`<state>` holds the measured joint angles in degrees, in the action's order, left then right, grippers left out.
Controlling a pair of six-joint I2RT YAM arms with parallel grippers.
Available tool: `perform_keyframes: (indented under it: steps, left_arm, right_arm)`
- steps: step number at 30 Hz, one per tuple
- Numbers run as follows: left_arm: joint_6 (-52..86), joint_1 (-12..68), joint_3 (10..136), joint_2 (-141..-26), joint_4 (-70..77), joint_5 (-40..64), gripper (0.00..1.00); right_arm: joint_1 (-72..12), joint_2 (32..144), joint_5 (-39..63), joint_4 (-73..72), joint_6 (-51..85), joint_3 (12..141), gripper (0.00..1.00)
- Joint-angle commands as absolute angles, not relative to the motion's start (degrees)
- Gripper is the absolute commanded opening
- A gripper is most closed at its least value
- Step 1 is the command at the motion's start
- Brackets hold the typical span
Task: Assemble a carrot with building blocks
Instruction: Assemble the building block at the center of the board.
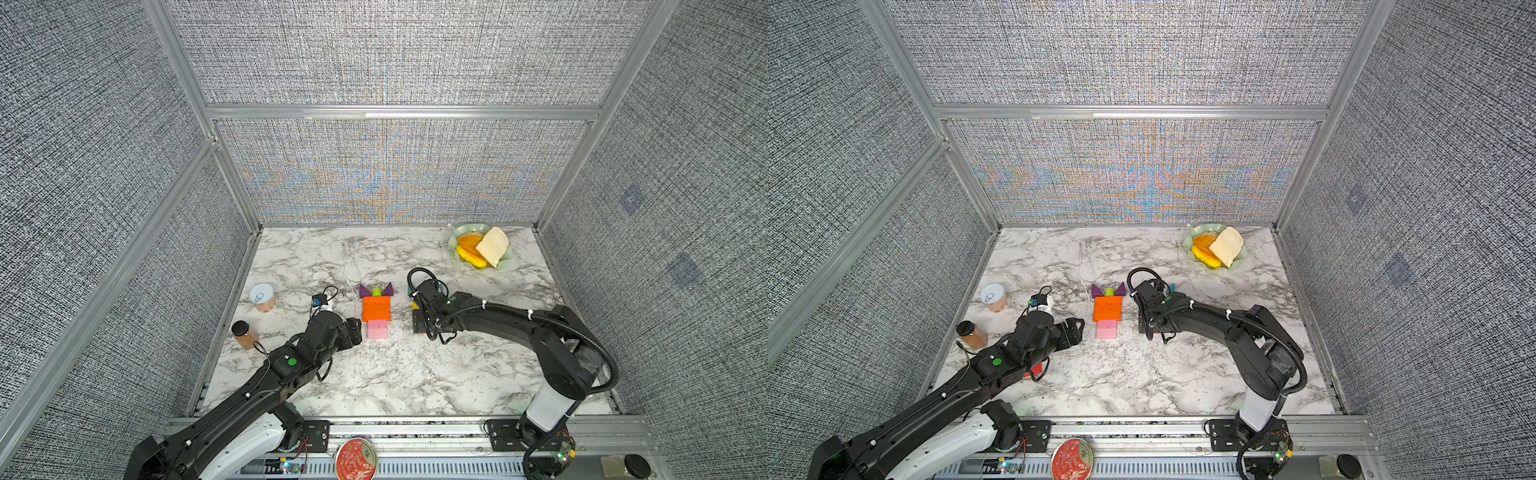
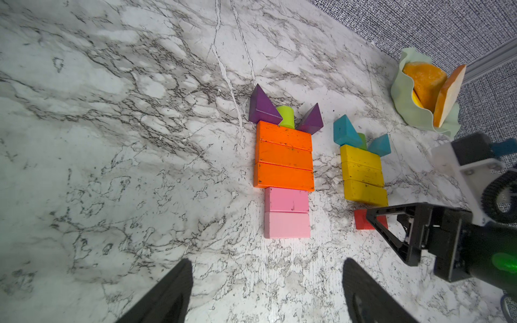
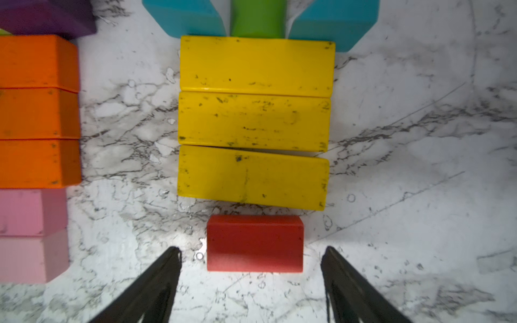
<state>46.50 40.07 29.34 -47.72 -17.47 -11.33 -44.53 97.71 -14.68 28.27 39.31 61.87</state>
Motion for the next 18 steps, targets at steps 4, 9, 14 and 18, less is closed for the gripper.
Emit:
perform_keyframes:
  steps: [4, 9, 14, 18]
  left_arm:
    - [45.97, 40.12, 29.52, -47.29, -17.05, -10.81, 0.85]
    - [45.91, 40.10, 29.88, -47.54, -17.04, -10.22, 0.85]
    - [45.70, 40.09, 31.58, -49.42, -17.47, -9.01, 0.85]
    - [45.36, 40.05, 32.49, -50.35, -17.95, -8.23, 0.85]
  right_arm:
    - [-44.56, 93.15, -14.37, 30.44, 36.23, 58.59, 0.65]
    - [-44.39, 91.90, -13.06, 30.56, 31.73, 56.40, 0.51]
    - [-42.72, 94.19, -10.66, 28.95, 27.23, 56.03, 0.45]
    - [-42.32, 96.16, -9.54, 28.44, 24.48, 57.43, 0.45]
